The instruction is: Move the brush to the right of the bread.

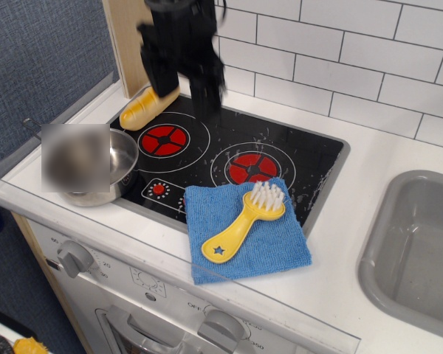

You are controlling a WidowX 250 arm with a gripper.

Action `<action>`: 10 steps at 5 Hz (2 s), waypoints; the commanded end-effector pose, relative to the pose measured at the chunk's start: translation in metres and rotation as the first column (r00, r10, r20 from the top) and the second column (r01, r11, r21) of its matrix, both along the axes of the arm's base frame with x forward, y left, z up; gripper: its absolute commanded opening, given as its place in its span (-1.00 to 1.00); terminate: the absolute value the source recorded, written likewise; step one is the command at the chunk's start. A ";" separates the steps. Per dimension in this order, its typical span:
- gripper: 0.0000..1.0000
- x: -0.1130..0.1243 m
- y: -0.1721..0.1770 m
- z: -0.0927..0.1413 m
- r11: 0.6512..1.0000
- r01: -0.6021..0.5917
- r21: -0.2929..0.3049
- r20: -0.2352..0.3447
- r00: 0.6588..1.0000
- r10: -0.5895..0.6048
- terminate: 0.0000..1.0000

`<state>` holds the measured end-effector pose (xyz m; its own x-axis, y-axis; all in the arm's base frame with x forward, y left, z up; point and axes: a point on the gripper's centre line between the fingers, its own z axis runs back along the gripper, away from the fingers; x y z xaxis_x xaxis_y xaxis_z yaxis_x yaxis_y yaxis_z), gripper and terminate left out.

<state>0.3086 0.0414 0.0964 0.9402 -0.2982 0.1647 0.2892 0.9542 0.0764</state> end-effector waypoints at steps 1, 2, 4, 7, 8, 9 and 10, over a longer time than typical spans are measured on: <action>1.00 -0.031 -0.064 -0.019 0.984 0.174 0.042 -0.018 0.985 -0.173 -1.00; 1.00 -0.027 -0.075 -0.036 0.984 0.167 0.057 -0.040 0.986 -0.165 -1.00; 1.00 -0.021 -0.076 -0.057 0.993 0.111 0.049 -0.090 0.990 -0.106 -1.00; -1.00 -0.026 -0.075 -0.069 0.997 0.075 0.005 -0.141 0.987 -0.074 -1.00; -1.00 -0.022 -0.074 -0.056 0.997 0.083 -0.001 -0.122 0.989 -0.083 -1.00; -1.00 -0.008 -0.058 -0.019 0.999 0.051 -0.020 -0.033 0.998 -0.051 -1.00; -1.00 0.019 -0.018 0.015 0.997 -0.072 -0.015 0.070 0.995 0.073 -1.00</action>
<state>0.3333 0.0199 0.0957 0.9589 -0.2165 0.1834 0.2071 0.9759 0.0694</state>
